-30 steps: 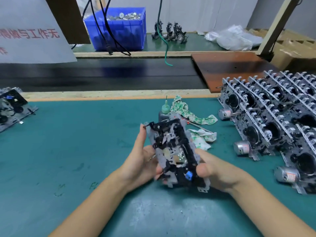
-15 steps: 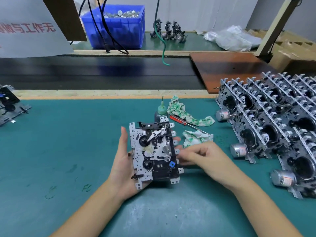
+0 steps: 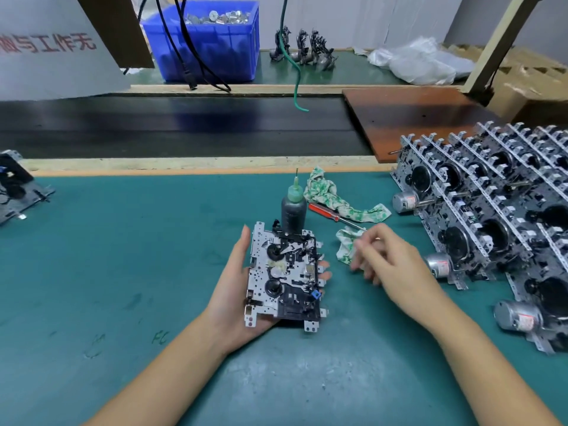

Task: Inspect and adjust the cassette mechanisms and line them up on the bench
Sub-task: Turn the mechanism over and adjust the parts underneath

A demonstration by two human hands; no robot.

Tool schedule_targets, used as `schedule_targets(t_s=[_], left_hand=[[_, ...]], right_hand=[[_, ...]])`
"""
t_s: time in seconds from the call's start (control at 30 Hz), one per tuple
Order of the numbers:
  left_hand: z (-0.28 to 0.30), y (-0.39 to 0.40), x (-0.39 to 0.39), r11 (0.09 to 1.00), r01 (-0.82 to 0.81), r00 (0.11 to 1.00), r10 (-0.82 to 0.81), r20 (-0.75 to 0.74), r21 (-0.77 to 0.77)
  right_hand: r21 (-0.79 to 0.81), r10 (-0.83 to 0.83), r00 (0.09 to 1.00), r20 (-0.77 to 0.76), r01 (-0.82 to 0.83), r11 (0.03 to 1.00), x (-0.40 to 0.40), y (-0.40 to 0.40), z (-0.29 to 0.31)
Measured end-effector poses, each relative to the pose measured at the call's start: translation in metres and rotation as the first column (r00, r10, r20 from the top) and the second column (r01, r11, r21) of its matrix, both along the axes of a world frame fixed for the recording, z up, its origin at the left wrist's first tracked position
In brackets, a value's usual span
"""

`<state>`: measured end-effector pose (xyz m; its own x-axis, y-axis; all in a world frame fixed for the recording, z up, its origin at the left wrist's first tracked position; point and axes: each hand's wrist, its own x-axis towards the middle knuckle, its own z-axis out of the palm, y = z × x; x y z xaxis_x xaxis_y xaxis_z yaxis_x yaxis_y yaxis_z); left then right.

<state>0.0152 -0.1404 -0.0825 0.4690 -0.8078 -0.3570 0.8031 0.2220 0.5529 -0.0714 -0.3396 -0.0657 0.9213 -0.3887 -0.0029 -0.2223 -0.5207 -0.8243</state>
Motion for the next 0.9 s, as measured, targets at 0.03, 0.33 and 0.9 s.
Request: schedule_targets(t_s=[0.03, 0.33, 0.9], left_hand=[[0.0, -0.001, 0.0, 1.0, -0.003, 1.0, 0.003, -0.009, 0.006], [-0.002, -0.005, 0.003, 0.998, -0.013, 0.999, 0.015, -0.045, 0.063], [0.002, -0.008, 0.002, 0.99, -0.016, 1.0, 0.014, 0.014, 0.14]], right_hand=[[0.195, 0.029, 0.999, 0.03, -0.034, 0.98, -0.001, 0.0, 0.004], [0.569, 0.455, 0.873, -0.175, -0.287, 0.77, -0.004, 0.022, 0.015], [0.512, 0.466, 0.841, -0.274, -0.282, 0.811, -0.004, 0.028, 0.016]])
